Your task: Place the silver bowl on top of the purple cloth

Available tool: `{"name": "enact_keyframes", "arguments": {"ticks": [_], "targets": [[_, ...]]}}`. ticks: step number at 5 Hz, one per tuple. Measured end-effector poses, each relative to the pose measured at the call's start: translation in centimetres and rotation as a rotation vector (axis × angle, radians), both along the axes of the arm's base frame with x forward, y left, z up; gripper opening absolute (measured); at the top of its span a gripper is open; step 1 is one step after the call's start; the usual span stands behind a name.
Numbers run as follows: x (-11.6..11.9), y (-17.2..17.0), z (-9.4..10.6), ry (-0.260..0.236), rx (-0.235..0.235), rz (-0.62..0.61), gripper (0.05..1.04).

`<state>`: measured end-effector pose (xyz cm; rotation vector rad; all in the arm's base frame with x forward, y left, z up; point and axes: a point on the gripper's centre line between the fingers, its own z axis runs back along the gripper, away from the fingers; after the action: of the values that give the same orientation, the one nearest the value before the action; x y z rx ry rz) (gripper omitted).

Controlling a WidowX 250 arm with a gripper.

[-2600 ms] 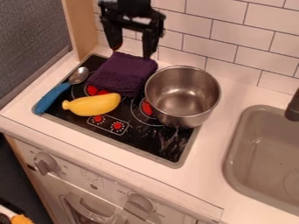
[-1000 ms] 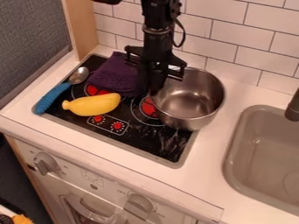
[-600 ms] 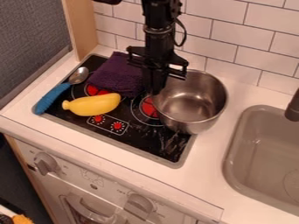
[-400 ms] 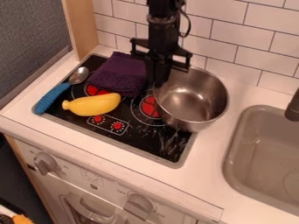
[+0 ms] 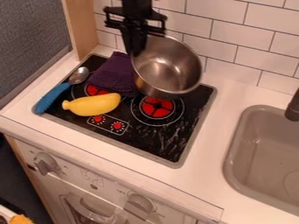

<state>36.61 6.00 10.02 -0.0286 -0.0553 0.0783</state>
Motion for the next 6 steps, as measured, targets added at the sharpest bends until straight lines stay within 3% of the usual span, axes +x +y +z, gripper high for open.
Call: {"name": "enact_keyframes", "arguments": {"ticks": [2,4,6], "targets": [[-0.4,4.1,1.3,-0.009,0.0,0.079,0.063],[0.5,7.4,0.3,-0.006,0.019,0.155,0.063],[0.8,7.7,-1.6,0.027,0.012,0.177,0.09]]}}
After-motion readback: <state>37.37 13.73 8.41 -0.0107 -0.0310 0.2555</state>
